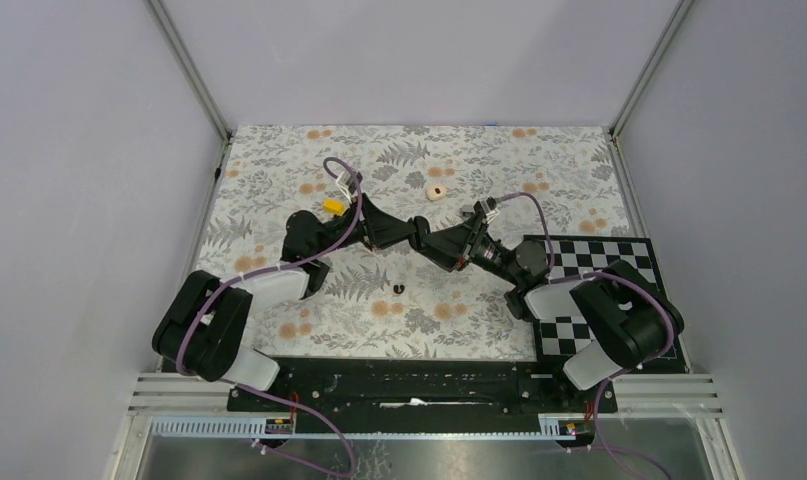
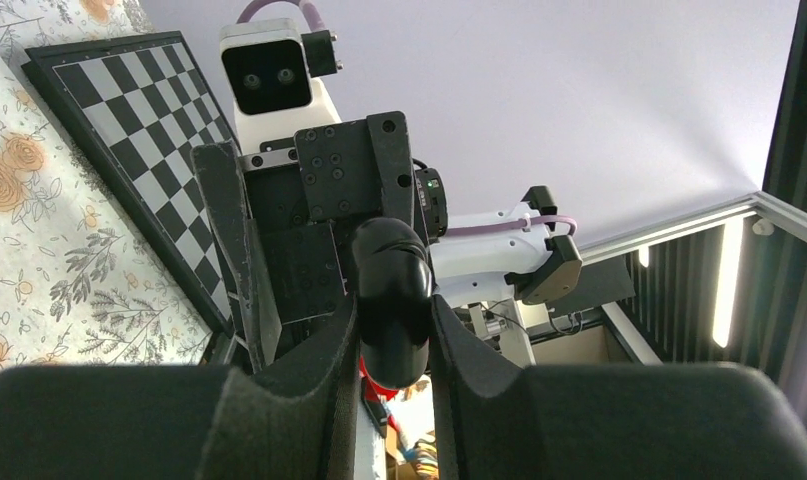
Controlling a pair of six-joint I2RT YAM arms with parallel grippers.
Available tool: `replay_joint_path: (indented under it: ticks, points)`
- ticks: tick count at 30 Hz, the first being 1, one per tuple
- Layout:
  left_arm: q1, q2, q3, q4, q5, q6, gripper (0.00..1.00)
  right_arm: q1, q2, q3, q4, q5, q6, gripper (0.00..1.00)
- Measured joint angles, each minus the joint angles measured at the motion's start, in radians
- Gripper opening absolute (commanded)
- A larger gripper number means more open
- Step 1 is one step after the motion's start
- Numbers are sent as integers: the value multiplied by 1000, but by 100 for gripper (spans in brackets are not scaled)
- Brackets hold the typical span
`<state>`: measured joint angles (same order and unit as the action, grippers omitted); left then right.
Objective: Insert the wireless bluetooth earbuds into the charging case
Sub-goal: Open the charging case, then adjust the charging case at the center of the board.
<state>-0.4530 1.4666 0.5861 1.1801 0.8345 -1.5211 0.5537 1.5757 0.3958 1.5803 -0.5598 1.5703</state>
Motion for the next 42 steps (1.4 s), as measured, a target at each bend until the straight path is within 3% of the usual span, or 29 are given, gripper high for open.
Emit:
replay_joint_path:
  ticks: [7, 15, 27, 42]
  points:
    - [12, -35, -6, -33, 12, 28, 0, 0, -111, 16, -196, -2, -108, 74]
    - [42, -38, -6, -39, 34, 31, 0, 0, -247, 82, -540, 13, -276, 82]
    - [94, -93, -5, -146, 66, 64, 0, -2, -375, 215, -1028, 102, -541, 83]
    - [108, -171, 167, -834, 55, 442, 0, -4, -395, 332, -1360, 162, -757, 84]
